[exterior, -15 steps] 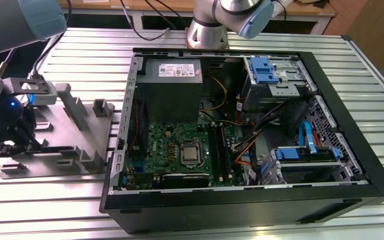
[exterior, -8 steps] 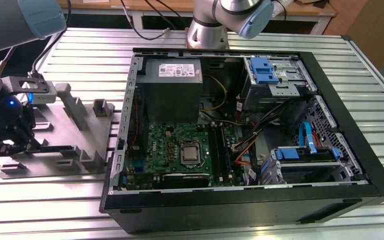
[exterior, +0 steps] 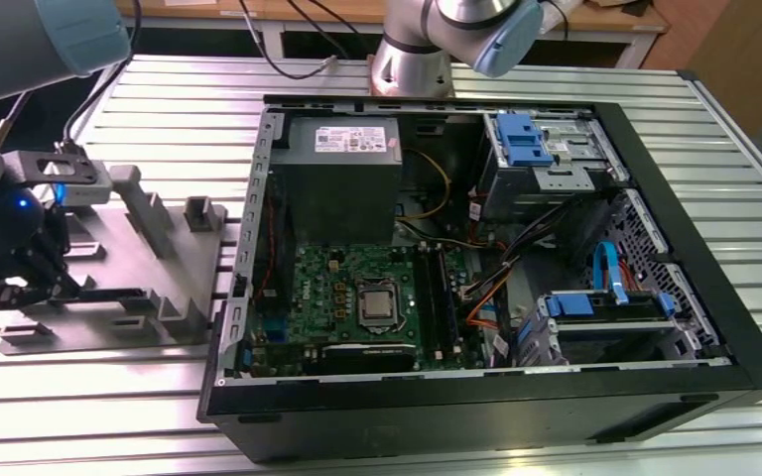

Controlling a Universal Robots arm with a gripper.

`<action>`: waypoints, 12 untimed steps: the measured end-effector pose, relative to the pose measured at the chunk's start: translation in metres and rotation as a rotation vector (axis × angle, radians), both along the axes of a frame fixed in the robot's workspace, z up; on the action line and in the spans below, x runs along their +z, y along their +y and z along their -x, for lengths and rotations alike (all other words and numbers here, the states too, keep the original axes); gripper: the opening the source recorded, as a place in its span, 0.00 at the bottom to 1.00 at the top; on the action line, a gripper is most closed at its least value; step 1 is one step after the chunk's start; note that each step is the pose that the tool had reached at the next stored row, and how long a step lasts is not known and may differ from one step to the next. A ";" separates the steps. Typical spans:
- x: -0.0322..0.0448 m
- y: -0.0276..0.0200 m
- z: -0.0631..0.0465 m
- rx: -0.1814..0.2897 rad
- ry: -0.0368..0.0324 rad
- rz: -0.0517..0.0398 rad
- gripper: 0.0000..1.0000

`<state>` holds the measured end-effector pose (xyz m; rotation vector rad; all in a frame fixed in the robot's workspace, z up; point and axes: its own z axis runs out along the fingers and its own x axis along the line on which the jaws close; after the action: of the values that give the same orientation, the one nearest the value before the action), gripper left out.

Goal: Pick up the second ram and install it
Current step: 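Pick up the second ram and move it above second insertion slot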

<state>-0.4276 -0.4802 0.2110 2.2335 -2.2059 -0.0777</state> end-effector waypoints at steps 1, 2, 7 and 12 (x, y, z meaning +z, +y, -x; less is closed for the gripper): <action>0.0013 0.0000 0.000 0.000 -0.0002 -0.0002 0.11; 0.0029 0.0000 0.000 0.000 -0.0006 -0.0004 0.11; 0.0139 0.0000 0.000 0.000 -0.0005 -0.0005 0.11; 0.0263 0.0000 0.000 0.000 -0.0007 -0.0023 0.11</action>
<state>-0.4275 -0.4802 0.2373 2.2351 -2.2073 -0.0795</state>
